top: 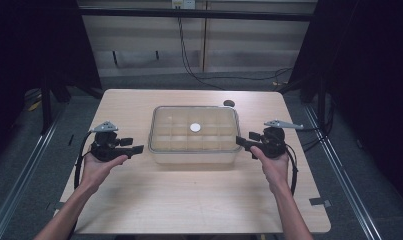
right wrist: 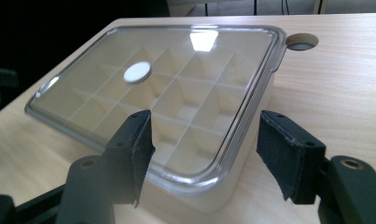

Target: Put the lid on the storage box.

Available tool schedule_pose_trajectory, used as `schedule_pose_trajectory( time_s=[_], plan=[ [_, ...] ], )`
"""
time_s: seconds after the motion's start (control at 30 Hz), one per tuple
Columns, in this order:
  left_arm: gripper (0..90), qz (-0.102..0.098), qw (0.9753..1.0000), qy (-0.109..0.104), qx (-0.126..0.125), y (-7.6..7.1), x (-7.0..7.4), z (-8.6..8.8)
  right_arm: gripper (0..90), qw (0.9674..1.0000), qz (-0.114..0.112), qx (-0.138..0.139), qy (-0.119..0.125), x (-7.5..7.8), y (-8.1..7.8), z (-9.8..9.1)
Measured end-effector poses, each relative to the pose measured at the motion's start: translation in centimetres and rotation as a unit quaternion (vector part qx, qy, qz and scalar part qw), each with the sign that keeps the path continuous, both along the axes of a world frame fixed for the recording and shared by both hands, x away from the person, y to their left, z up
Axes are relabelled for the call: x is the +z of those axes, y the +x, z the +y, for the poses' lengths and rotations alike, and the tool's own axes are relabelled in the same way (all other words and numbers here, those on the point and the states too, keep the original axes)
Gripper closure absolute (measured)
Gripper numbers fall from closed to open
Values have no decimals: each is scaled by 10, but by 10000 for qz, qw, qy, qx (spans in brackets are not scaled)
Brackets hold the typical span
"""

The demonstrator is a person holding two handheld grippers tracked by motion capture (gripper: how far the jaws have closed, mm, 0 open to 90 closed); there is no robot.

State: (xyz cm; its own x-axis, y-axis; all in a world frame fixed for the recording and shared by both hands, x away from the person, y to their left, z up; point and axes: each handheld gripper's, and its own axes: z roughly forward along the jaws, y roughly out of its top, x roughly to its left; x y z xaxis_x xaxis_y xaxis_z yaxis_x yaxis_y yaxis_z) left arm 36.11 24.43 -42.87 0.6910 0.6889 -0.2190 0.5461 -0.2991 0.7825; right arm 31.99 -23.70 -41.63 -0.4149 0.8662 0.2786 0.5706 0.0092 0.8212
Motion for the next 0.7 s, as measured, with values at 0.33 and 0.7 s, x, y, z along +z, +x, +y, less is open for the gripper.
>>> schedule_pose_trajectory(
  time_s=[0.33, 0.7],
  plan=[
    [356, -89, 9999, -5, -78, -33, -1, 7, 327, 10000, -44, 44, 38, -2, -42, -7],
    [310, -50, 10000, 49, -12, -64, -12, 17, 297, 9998, 54, -178, -46, -15, -80, -13]
  ],
)
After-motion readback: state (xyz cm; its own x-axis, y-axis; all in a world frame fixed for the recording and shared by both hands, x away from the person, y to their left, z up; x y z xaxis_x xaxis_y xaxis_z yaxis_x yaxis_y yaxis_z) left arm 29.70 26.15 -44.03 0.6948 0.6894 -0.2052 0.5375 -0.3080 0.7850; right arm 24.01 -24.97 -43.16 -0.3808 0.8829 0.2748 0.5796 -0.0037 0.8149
